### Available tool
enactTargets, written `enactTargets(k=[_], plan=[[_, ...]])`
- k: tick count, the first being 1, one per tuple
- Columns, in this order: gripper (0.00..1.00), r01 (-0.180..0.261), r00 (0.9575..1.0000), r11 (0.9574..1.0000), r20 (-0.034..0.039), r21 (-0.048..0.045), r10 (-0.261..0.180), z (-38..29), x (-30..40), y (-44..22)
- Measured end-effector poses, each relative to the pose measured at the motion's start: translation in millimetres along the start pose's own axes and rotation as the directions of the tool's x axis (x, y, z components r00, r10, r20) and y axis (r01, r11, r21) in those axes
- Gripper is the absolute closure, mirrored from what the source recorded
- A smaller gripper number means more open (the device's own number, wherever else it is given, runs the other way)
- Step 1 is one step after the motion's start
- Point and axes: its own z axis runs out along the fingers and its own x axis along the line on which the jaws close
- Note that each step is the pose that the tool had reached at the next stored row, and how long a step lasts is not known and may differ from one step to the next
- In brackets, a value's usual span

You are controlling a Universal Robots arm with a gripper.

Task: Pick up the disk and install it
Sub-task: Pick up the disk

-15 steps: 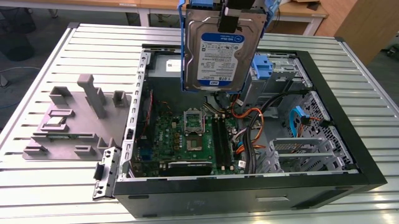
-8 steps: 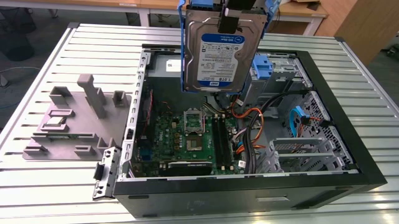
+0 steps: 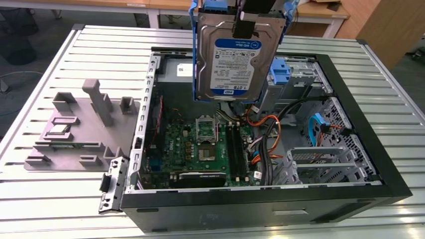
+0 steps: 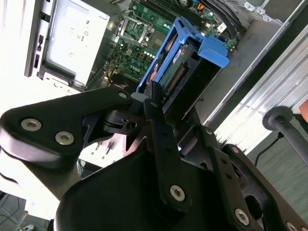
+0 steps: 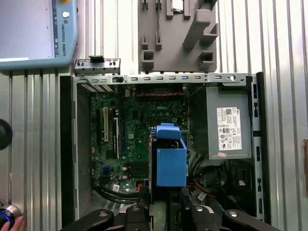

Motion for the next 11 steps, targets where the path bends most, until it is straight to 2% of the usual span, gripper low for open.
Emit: enactTargets(k=[11], plan=[[0.65,0.0,1.0,1.0,0.0,0.0,0.0,-0.5,13.1,-0.5]])
